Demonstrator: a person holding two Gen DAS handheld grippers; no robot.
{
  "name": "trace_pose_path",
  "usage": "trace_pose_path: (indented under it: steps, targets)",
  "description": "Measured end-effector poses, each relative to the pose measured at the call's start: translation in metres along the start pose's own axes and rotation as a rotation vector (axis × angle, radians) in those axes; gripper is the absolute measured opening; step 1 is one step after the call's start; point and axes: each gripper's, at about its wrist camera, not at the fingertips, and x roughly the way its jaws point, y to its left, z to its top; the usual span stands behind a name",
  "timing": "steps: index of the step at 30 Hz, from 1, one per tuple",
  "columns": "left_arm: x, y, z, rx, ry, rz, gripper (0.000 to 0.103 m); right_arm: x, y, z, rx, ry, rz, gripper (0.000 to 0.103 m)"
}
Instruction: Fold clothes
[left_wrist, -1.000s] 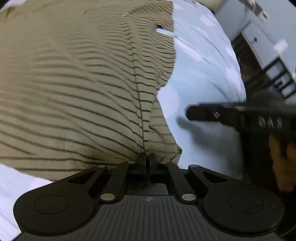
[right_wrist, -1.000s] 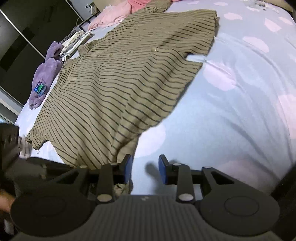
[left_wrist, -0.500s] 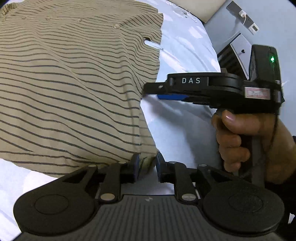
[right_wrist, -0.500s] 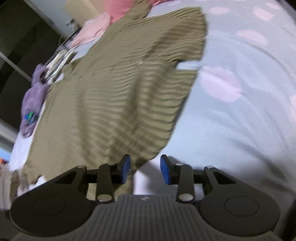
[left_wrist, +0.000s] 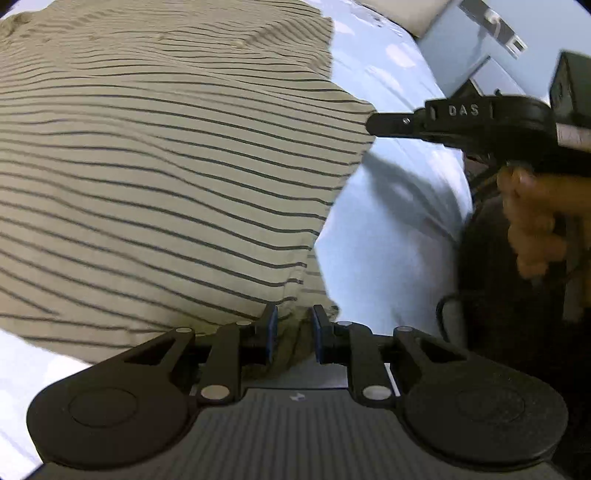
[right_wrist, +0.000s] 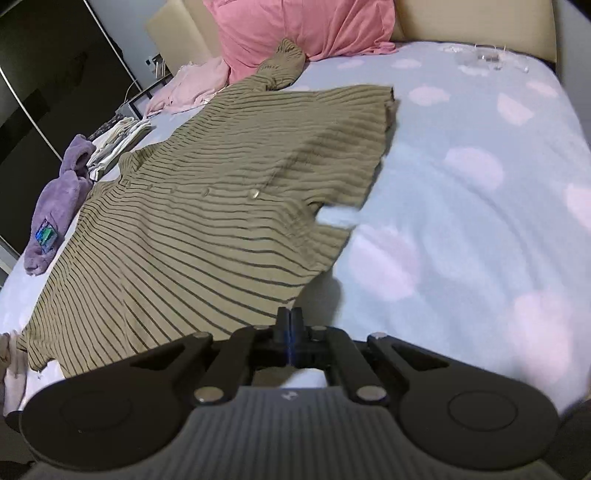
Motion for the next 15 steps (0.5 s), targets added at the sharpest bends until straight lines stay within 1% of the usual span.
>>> trace_pose_path:
  steps: [3, 4, 5, 7, 8, 9, 10, 11, 13, 15]
  targets:
    - [0.002, -0.001, 0.001, 0.008, 0.015, -0.001, 0.017, 0.011, -0.002, -0.002, -0.053, 0.085, -0.016, 0.000]
    - [0.003, -0.002, 0.001, 0.011, 0.021, -0.001, 0.017, 0.014, -0.003, -0.003, -0.071, 0.114, -0.022, 0.005]
    - [0.003, -0.002, 0.001, 0.012, 0.026, -0.003, 0.017, 0.016, -0.003, -0.005, -0.076, 0.126, -0.023, 0.006]
    - [-0.007, 0.002, 0.008, 0.002, 0.027, -0.021, 0.017, 0.014, -0.002, -0.008, -0.074, 0.126, -0.021, 0.007]
    - [-0.019, 0.006, 0.009, -0.002, 0.010, -0.022, 0.017, 0.010, -0.001, -0.006, -0.073, 0.113, -0.023, 0.012]
    - [-0.033, 0.015, 0.012, -0.012, -0.020, -0.011, 0.020, 0.005, -0.002, -0.004, -0.069, 0.095, -0.028, 0.015]
    - [-0.048, 0.025, 0.014, -0.024, -0.051, 0.004, 0.025, -0.002, 0.001, -0.003, -0.084, 0.065, -0.031, 0.021]
    - [-0.064, 0.039, 0.017, -0.051, -0.082, 0.054, 0.029, -0.009, 0.006, -0.001, -0.123, 0.030, -0.024, 0.026]
    - [-0.095, 0.069, 0.021, -0.112, -0.144, 0.156, 0.045, -0.020, 0.024, 0.002, -0.235, -0.026, -0.002, 0.028]
    - [-0.122, 0.111, 0.021, -0.254, -0.202, 0.276, 0.047, -0.026, 0.045, 0.003, -0.336, -0.064, 0.034, 0.030]
